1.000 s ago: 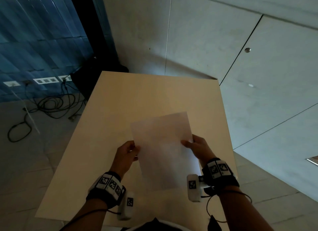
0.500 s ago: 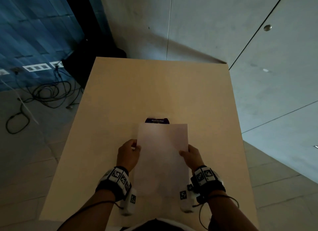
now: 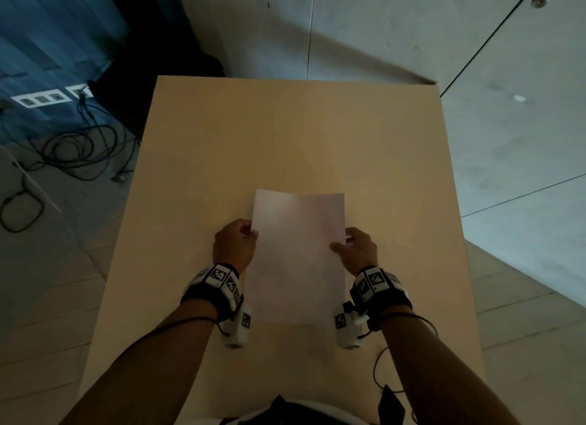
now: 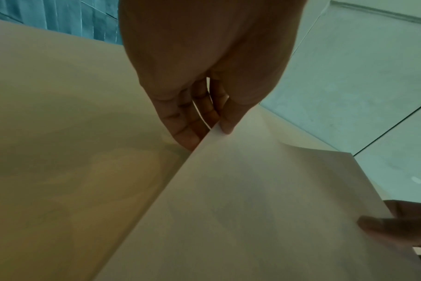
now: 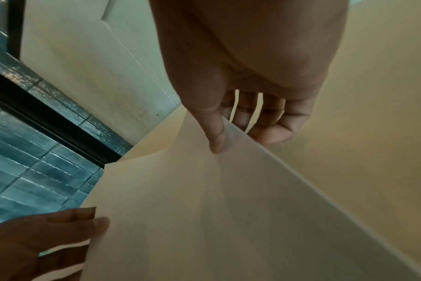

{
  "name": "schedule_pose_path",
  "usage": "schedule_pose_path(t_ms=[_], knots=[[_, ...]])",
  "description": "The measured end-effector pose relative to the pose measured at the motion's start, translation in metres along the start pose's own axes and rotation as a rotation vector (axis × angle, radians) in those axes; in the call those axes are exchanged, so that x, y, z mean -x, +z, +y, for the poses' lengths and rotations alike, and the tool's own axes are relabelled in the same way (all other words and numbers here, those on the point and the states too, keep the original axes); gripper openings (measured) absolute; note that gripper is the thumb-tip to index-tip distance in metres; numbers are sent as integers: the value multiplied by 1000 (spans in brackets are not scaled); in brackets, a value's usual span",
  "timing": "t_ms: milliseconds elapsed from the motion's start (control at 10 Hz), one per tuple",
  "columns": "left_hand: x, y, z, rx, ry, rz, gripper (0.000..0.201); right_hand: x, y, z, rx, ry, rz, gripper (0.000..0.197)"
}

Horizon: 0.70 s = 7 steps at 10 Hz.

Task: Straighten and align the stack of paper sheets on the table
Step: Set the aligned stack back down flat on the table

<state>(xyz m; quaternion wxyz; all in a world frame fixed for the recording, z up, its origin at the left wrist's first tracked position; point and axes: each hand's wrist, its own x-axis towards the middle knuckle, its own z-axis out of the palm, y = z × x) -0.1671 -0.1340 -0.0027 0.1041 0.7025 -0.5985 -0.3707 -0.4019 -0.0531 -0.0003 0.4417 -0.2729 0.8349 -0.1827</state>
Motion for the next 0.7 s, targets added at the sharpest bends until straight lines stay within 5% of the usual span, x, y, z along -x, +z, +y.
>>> schedule_pose_path(t_ms=[500, 700], knots=[[-15, 4, -6, -28, -31, 1, 33, -6, 6, 3, 168, 25, 128, 58], [0, 0, -24, 50, -56, 35, 34, 2, 3, 34, 109, -17, 132, 47]])
